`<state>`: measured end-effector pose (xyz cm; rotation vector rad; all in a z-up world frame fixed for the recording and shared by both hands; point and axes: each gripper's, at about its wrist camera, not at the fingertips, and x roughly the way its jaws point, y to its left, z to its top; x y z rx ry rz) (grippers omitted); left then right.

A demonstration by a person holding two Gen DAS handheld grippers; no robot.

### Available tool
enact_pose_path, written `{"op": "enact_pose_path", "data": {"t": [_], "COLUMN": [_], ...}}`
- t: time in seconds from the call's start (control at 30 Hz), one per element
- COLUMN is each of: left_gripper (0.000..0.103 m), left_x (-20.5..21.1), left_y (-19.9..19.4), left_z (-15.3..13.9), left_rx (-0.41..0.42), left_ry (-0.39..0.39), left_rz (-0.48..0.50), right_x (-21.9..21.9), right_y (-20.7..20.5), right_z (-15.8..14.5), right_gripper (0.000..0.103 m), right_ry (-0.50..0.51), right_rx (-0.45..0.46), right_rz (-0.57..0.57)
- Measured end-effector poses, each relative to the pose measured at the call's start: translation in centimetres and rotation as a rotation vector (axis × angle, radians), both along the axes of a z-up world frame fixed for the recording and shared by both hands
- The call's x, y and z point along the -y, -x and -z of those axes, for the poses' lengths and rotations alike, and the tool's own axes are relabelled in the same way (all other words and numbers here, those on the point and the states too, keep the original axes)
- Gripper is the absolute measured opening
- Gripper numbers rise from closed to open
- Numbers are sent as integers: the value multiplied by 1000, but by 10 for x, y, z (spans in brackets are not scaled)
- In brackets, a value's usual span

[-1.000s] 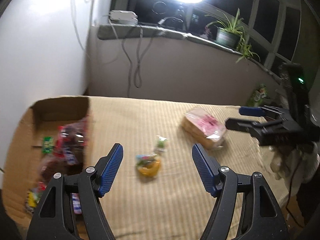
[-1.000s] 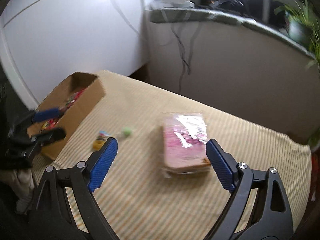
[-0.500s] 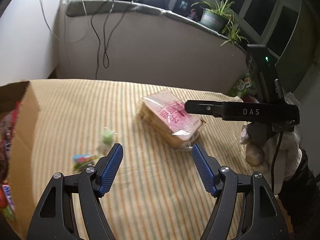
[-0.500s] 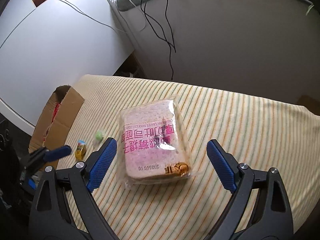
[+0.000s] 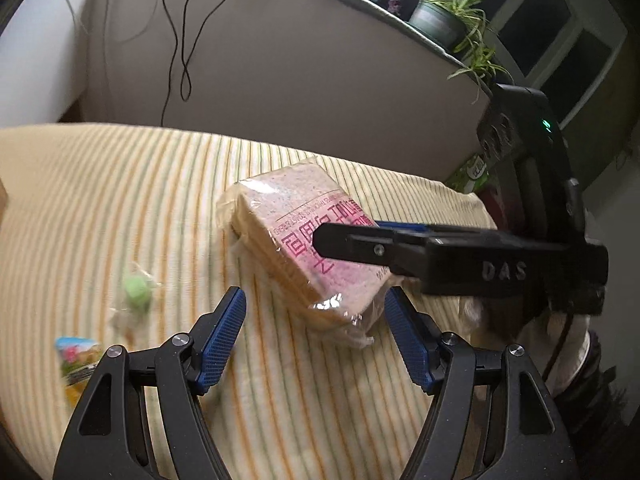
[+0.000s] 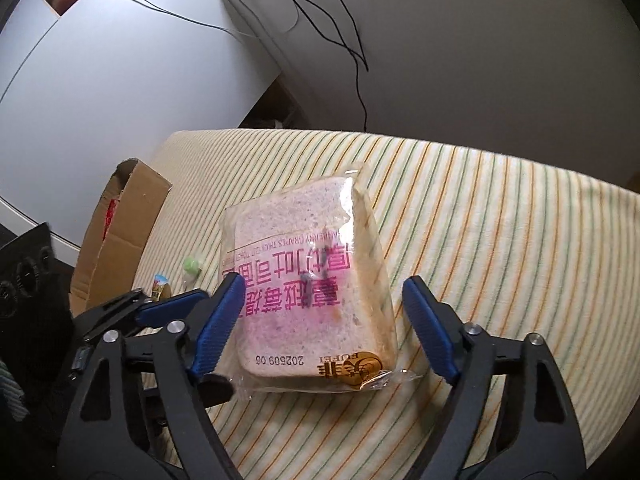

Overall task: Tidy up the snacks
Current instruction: 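Close the right tool on the bread bag and lift it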

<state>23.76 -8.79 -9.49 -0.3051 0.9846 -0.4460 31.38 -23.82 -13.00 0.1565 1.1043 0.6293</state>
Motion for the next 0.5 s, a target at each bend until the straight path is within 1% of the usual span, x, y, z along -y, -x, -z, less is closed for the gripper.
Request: {"op": "enact_pose_path", "data": {"t": [0.03,0.13,0.23,0.33,0.5], "left_gripper": [72,72,71,68,67], "left_x": [1,5,9,15,21], "left_y": [-2,-3,-1,0,-2], "left_z": [2,7,7,6,3], "left_rx": [-8,-21,-14,-2,14], "left_ry": [16,29,33,12,-21], "left_rz": [0,4,17,32,39], "right_x": [0,1,1,-3,-7], "right_y": [0,3,6,8,11], "right_z": [1,1,-1,-2,-4], "right_gripper": [79,72,69,65,63], "right_ry": [-6,-25,-12,-11,-5], "right_rx": [-3,-11,0,4,11], "right_rz": [-2,-10,-15,-12,-10]}}
